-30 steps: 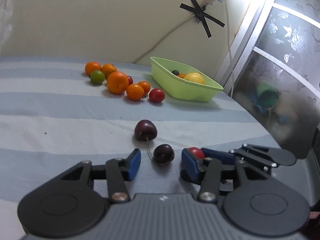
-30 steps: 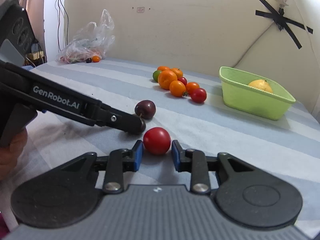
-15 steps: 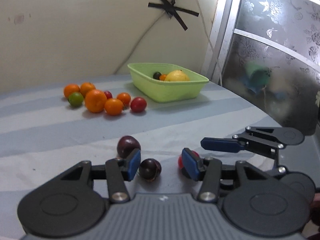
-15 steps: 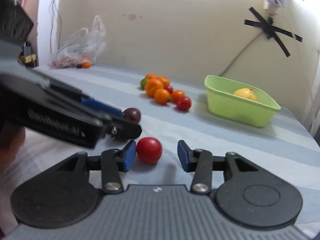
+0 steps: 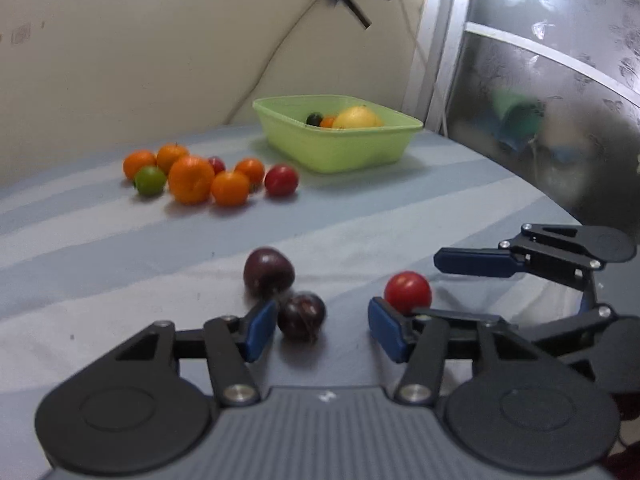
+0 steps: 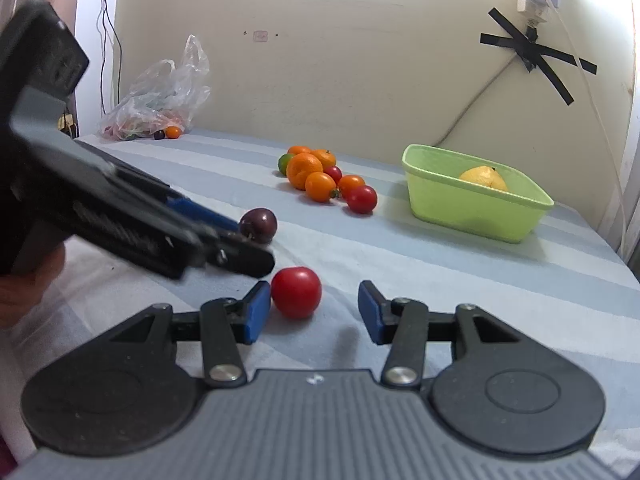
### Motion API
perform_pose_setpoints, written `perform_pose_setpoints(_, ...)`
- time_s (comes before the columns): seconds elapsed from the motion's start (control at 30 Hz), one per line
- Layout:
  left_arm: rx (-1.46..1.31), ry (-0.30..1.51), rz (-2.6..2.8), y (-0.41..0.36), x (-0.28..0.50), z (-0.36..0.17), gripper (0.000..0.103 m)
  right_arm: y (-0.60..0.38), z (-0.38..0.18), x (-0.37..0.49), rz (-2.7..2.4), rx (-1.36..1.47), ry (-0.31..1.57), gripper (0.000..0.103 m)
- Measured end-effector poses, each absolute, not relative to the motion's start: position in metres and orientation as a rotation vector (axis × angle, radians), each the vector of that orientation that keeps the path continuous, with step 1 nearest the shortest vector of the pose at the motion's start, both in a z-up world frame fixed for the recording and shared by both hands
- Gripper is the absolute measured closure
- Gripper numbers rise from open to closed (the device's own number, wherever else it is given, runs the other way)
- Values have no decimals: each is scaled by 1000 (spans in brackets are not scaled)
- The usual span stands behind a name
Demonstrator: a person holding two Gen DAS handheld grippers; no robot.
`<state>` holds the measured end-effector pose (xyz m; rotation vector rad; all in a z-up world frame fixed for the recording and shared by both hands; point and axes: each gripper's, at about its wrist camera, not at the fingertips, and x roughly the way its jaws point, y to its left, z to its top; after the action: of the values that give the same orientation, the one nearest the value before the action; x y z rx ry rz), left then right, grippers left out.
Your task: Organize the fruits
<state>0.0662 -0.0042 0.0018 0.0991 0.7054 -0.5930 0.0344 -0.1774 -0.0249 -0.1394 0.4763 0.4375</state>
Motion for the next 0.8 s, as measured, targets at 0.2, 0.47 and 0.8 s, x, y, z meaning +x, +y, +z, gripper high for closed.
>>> perform_pose_setpoints(0.2, 56, 712, -597, 0, 73, 9, 74, -180, -26, 34, 439, -133, 472, 52)
perform_pose_setpoints(0.47, 36, 676, -587, 2, 76, 22, 69, -172, -27, 35, 447, -175, 474, 52)
perform_pose_setpoints(0.8, -142, 731, -506, 31, 103, 23, 65, -175, -23, 34, 457, -157, 448, 52)
